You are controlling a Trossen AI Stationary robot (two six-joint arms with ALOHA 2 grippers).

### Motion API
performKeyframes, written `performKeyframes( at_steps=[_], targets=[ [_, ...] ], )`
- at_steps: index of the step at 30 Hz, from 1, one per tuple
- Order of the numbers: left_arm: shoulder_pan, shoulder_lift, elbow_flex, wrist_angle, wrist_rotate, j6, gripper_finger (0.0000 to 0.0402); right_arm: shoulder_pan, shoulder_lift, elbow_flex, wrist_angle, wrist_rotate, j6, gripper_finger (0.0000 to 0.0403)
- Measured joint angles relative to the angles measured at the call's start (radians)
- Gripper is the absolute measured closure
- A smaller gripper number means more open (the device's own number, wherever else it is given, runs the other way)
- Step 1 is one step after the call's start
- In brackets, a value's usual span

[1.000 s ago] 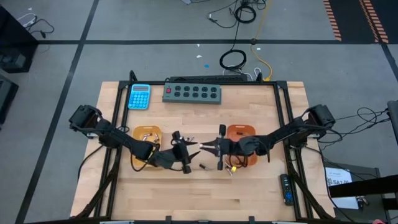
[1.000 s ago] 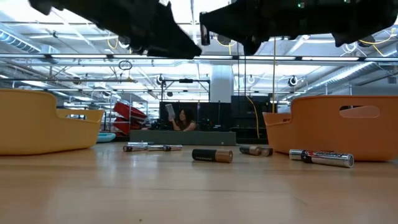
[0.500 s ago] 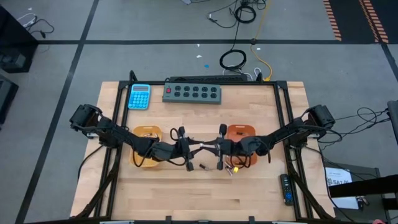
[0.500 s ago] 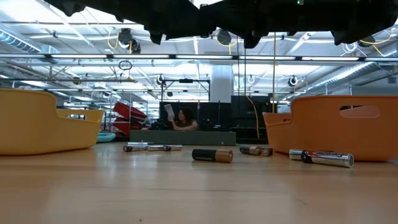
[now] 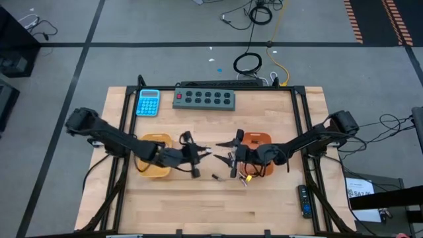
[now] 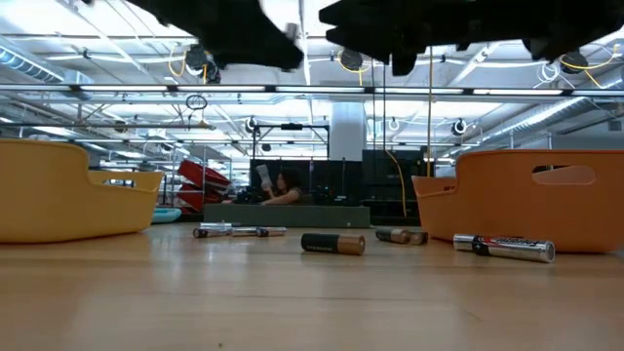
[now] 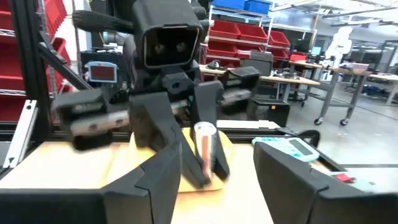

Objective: Sort batteries
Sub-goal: Put the silver battery into the yellow bin

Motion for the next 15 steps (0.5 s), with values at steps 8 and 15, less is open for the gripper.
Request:
performKeyframes(
  at_steps=[8,15],
  targets=[
    [-0.056,-0.306,0.001,-0.707,0.217,-0.518,0.0347,-0.008,-0.102,0.002,-0.318,0.0,0.116,0.0236],
    [-0.161,-0.345,-0.001,-1.245,0.337,-0.961,0.0347,-0.007,-0.097,0.002,-0.323,-0.001,0.121,0.0259]
  ],
)
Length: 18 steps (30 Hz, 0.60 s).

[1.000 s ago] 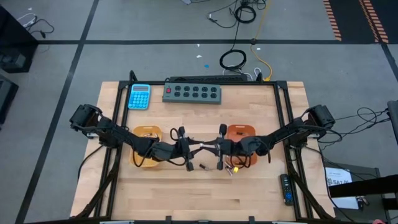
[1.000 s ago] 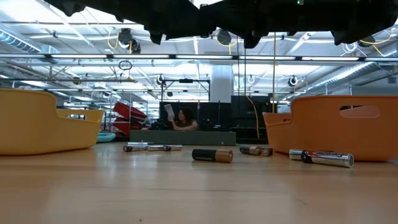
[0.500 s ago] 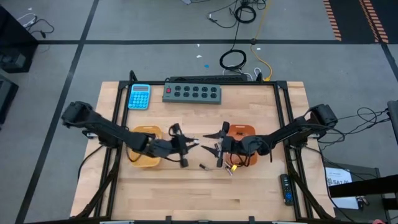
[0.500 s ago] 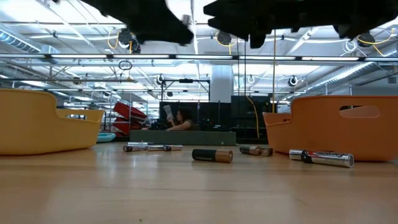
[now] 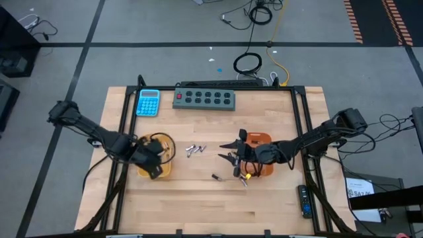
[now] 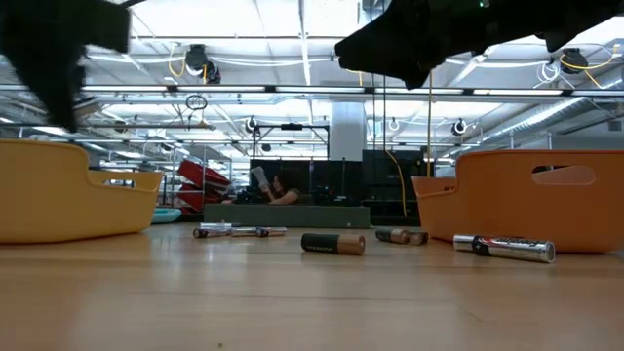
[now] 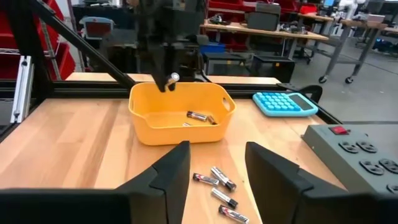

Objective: Sort batteries
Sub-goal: Put the silver battery into the yellow bin

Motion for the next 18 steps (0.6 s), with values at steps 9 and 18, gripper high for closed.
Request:
performKeyframes(
  at_steps=[9,18],
  targets=[
    [-0.029,0.038,0.0,-0.046,0.06,-0.057,0.0212,0.0,0.0,0.0,-0.011,0.0,0.002,0.0264],
    [0.086,0.087,0.0,0.13,0.023,0.094,0.015,-0.004,0.0,0.0,-0.019,-0.008,0.002,0.0264]
  ],
)
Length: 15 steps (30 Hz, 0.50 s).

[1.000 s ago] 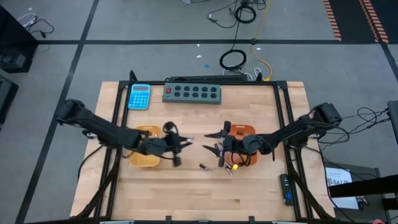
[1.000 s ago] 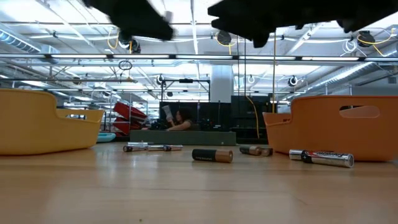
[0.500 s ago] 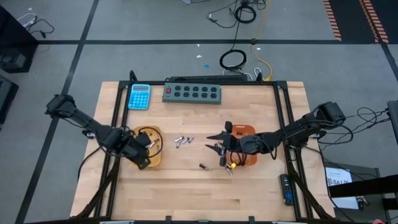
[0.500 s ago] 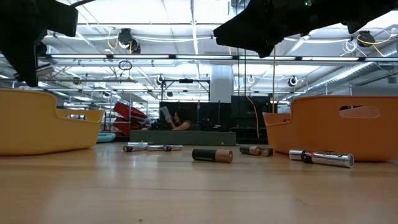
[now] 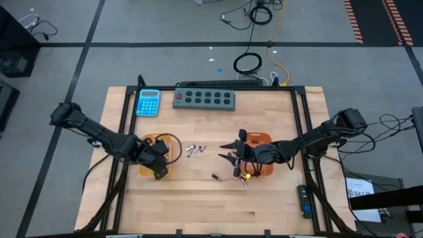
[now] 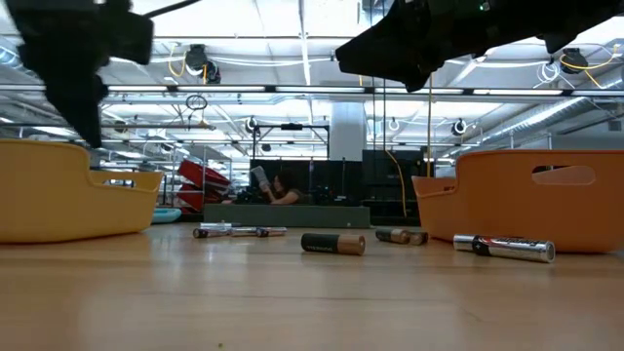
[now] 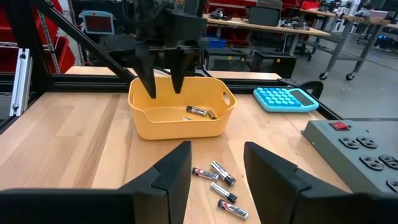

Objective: Sort batteries
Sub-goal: Put the silver battery into the yellow bin

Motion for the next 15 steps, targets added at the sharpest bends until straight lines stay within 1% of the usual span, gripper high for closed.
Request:
performKeyframes(
  at_steps=[6,10,13,15],
  targets=[
    [0.103,0.053,0.013,0.023,-0.019,0.139,0.0149,-0.001,0.0,0.0,-0.017,0.0,-0.009,0.0264],
    [0.153,0.133,0.067,0.07,-0.026,0.264,0.0153,-0.003,0.0,0.001,-0.057,-0.003,-0.021,0.0264],
    [0.174,0.211,0.127,0.107,-0.039,0.37,0.016,0.007,0.001,0.056,-0.177,-0.021,0.004,0.0264],
    [0.185,0.263,0.171,0.135,-0.045,0.441,0.0164,0.027,0.001,0.116,-0.324,-0.019,0.028,0.0264]
  ],
)
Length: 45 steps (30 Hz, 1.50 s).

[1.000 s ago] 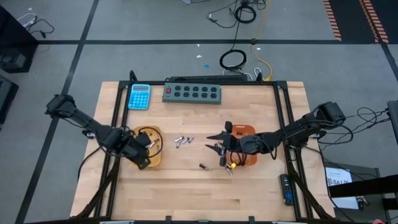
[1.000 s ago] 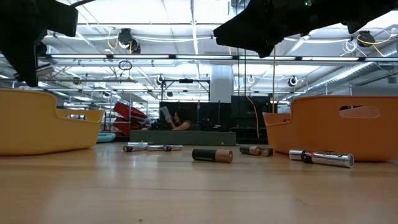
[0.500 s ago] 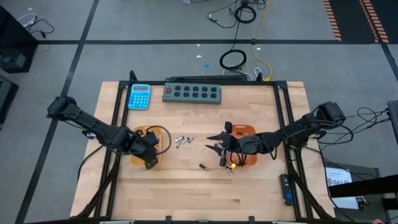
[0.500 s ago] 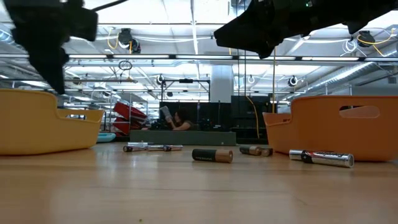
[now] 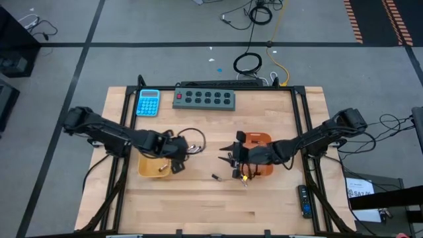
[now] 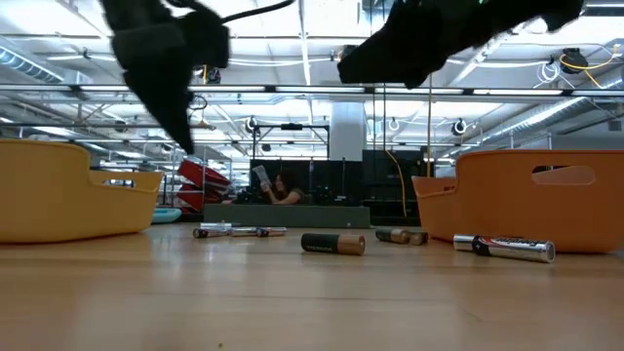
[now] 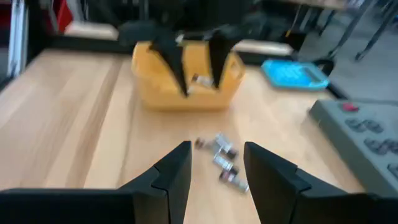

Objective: Sort batteries
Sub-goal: Put the silver battery into the yellow bin

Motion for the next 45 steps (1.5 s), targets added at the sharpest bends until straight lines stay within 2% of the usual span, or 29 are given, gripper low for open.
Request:
performKeyframes(
  at_steps=[5,9,13,16,24,30,34,37,41,43,45],
  targets=[
    [0.002,0.097,0.062,0.058,-0.025,0.127,0.0167,0.071,0.0,0.137,-0.434,-0.048,0.162,0.0264],
    [-0.016,0.131,0.064,0.169,-0.118,0.204,0.0167,0.135,0.008,0.199,-0.641,-0.102,0.285,0.0264],
    [-0.043,0.154,0.058,0.293,-0.259,0.265,0.0167,0.164,0.043,0.236,-0.696,-0.19,0.421,0.0264],
    [-0.062,0.166,0.044,0.362,-0.305,0.3,0.0167,0.187,0.096,0.278,-0.732,-0.22,0.462,0.0264],
    [-0.105,0.166,0.019,0.41,-0.332,0.329,0.0167,0.21,0.301,0.459,-0.97,-0.351,0.509,0.0264],
    [-0.111,0.166,0.019,0.421,-0.335,0.352,0.0167,0.21,0.42,0.592,-1.154,-0.377,0.605,0.0264],
    [-0.111,0.166,0.019,0.423,-0.335,0.369,0.0167,0.212,0.473,0.624,-1.213,-0.407,0.658,0.0264],
    [-0.114,0.166,0.019,0.437,-0.335,0.384,0.0167,0.217,0.494,0.624,-1.235,-0.421,0.657,0.0264],
    [-0.117,0.166,0.019,0.447,-0.335,0.414,0.0167,0.242,0.495,0.624,-1.27,-0.344,0.469,0.0264],
    [-0.117,0.166,0.019,0.454,-0.33,0.43,0.0167,0.249,0.495,0.624,-1.291,-0.341,0.391,0.0264],
    [-0.117,0.166,0.019,0.459,-0.325,0.434,0.0167,0.248,0.496,0.624,-1.316,-0.354,0.388,0.026]
  ],
)
